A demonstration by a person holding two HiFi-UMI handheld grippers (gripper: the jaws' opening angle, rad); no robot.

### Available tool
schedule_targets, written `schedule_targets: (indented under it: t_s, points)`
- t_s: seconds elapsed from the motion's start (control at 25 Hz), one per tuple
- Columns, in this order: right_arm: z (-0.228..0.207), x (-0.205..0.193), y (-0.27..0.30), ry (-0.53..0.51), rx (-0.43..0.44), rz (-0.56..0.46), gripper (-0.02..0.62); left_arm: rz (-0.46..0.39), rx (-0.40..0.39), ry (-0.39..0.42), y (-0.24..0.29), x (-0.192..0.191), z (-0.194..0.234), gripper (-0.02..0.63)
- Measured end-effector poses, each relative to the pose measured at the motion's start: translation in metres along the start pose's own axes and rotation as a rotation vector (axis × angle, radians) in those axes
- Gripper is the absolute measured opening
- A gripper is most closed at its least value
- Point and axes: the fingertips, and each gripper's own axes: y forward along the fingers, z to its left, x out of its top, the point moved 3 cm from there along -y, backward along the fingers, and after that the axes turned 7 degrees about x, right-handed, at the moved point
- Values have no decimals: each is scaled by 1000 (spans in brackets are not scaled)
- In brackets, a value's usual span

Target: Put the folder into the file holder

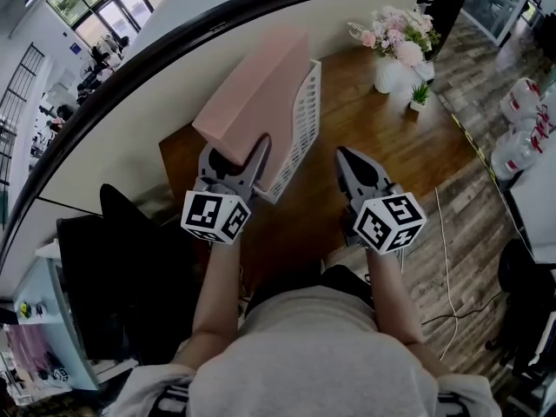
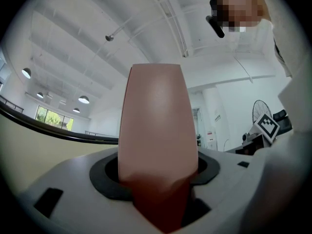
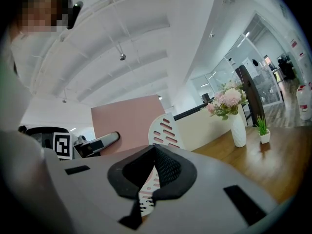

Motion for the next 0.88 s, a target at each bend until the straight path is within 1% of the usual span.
schedule_targets:
  t_s: [0.16,0.36,0.56,0.88]
  points:
    - [-1,-1,1,6,-2,2,9,26,11,-9,1,-9,2,307]
    - [0,-2,3,13,0,5,9,40,3,-15,0,-16,4,311]
    - [-1,-3,5,19,6,9,9,57,8,-4,0,-27,2,313]
    - [0,-9,5,27,8,21,9,150,1,5,-1,-51,1,318]
